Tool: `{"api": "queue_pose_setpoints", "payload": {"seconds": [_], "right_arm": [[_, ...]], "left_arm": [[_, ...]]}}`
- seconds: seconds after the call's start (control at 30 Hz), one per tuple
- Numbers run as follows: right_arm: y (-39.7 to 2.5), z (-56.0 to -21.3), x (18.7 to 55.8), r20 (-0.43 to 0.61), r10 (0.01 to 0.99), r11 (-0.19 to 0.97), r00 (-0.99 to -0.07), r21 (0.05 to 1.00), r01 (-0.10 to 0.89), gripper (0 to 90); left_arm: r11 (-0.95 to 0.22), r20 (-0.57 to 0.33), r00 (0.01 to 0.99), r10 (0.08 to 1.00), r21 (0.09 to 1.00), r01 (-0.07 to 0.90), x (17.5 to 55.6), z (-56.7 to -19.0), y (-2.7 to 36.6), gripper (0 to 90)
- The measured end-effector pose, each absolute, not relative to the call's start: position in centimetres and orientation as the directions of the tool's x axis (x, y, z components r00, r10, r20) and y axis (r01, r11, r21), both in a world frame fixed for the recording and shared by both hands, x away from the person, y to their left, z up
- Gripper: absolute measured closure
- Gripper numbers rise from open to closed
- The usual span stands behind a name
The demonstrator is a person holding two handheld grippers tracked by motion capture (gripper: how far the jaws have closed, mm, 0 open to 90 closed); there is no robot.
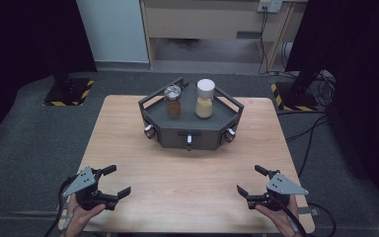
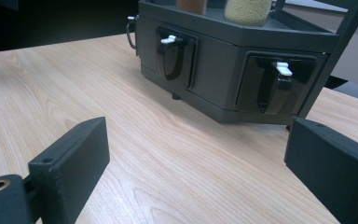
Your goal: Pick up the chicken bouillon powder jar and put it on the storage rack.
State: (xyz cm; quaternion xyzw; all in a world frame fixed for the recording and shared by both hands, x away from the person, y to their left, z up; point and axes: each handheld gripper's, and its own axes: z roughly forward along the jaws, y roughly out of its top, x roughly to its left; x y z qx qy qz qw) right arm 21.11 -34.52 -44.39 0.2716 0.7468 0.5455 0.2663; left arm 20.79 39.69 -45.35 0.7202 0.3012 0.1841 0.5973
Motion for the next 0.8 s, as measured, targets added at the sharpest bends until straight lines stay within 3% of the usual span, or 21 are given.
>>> {"api": "queue_pose_setpoints", "payload": {"seconds": [0.8], "right_arm": [[-35.42,-44.92,20.2,-0.065,0.748,0.195,-0.66,0.973,0.126,6.8]], "left_arm": [[-0.076,-0.084,0.73,0.678,0.98,0.183,20.1,-45.62,40.01,1.8]]}}
